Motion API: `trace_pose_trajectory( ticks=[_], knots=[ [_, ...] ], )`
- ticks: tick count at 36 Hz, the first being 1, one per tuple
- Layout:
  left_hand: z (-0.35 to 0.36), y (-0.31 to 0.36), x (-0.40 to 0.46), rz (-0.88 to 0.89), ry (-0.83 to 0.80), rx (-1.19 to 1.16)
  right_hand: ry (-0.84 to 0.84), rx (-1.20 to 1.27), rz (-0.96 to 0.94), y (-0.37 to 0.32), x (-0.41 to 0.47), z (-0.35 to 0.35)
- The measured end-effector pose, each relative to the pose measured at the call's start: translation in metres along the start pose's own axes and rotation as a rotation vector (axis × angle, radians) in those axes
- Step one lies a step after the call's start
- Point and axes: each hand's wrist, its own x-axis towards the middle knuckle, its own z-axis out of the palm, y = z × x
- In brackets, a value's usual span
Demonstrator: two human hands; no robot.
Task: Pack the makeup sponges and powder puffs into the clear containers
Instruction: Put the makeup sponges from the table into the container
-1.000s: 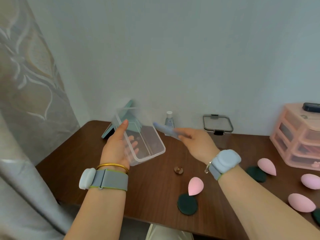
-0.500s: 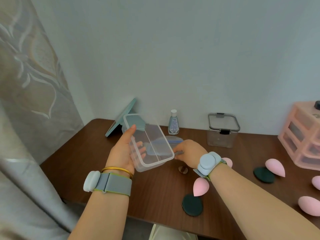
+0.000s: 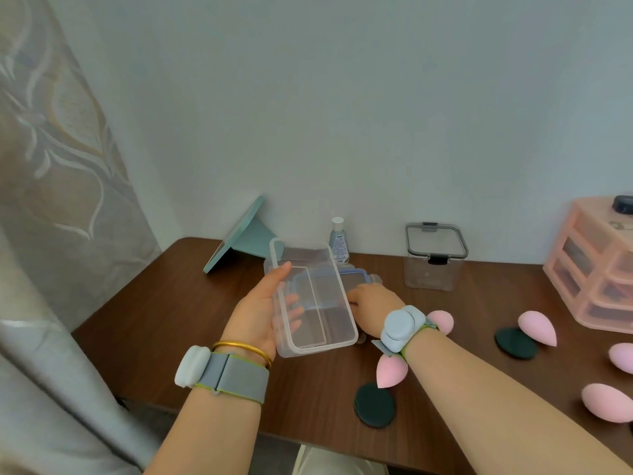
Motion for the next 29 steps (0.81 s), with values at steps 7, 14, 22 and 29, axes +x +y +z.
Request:
trace_pose_trajectory(
  ticks=[7,14,22,29],
  knots=[
    [0.005,-0.004,-0.004,0.003,0.01,0.008,0.081,0.108,0.02,0.001,-0.007,-0.001],
    [0.01,-0.008,-0.01,0.015,0.01,0.009,0.149,0.173,0.008,-0.003,-0.021,-0.011],
    [0.013,-0.012,-0.02,0.035,0.005,0.008,0.231,0.336,0.11,-0.004,-0.057,-0.019],
    [0.003,-0.019,-0.027,0.083,0.056,0.023,0.169,0.358,0.185,0.001,-0.091,-0.014]
  ],
)
